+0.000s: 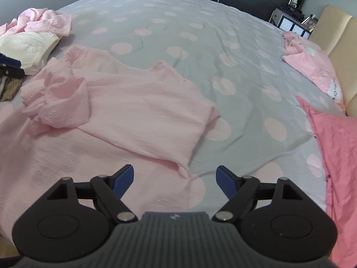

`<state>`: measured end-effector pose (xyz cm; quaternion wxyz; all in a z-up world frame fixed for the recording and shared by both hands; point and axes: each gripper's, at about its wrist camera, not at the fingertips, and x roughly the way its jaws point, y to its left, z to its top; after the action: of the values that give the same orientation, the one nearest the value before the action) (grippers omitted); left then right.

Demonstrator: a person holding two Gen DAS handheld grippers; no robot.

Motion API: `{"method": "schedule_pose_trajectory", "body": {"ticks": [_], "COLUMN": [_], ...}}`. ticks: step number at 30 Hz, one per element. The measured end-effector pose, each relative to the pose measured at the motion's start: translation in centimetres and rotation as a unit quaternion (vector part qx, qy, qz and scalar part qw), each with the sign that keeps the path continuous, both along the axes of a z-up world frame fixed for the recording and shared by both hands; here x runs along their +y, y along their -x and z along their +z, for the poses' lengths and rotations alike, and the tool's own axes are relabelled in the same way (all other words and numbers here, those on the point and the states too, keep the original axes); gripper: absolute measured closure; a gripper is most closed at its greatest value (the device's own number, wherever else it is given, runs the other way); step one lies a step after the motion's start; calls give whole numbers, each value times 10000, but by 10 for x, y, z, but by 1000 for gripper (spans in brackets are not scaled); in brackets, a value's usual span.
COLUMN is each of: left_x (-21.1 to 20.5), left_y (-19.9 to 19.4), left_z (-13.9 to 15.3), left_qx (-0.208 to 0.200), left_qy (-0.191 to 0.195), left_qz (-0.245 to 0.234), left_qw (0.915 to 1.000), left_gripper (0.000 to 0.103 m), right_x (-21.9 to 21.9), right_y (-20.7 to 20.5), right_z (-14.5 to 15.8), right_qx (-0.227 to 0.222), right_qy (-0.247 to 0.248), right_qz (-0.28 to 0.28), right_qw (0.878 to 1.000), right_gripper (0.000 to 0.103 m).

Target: Fold clothes

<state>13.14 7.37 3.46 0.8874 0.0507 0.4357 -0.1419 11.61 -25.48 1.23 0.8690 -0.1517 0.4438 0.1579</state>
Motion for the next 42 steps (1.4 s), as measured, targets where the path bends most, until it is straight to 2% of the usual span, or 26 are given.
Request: {"method": "schedule_pose_trajectory", "body": {"ticks": [8,13,18,20,25,28,30,32,33,34,35,37,42], "left_x": [32,53,65,67,73,77,79,81,82,82,82,82,81], "left_y": [7,6,4,3,2,2,1,0,0,-1,-1,-2,-2], "left_z": [-10,-16,-25,-29,-32,-33,-34,-36,-37,-38,-38,-39,-40], "left_qx": [-9,65,182,223,255,276,307,345,360,369,379,385,374], "left_qy": [-241,-220,-314,-350,-351,-360,-363,-371,-384,-399,-415,-442,-455], "left_qz": [173,305,386,402,341,372,415,431,427,411,394,355,327], "left_qw": [9996,9993,9986,9983,9985,9983,9980,9978,9977,9977,9976,9976,9977], "left_gripper": [57,57,57,57,57,57,57,57,57,57,57,57,57], "right_x": [49,89,133,154,204,226,236,242,241,237,232,221,183], "right_y": [3,4,4,4,3,0,-1,-3,-5,-9,-13,-22,-40], "right_z": [1,-3,-1,-2,-9,-23,-33,-43,-45,-44,-41,-28,7], "right_qx": [-309,-466,-173,-82,40,155,200,185,169,153,138,162,-148], "right_qy": [57,220,-392,-537,-625,-490,-268,32,144,131,75,-192,-520], "right_qz": [621,1090,1569,1756,2203,2363,2445,2429,2394,2306,2202,1988,1351], "right_qw": [9976,9927,9867,9830,9734,9703,9691,9699,9707,9728,9753,9797,9894], "right_gripper": [16,16,19,25,26,27,35,60,68,86,98,99,100]}}
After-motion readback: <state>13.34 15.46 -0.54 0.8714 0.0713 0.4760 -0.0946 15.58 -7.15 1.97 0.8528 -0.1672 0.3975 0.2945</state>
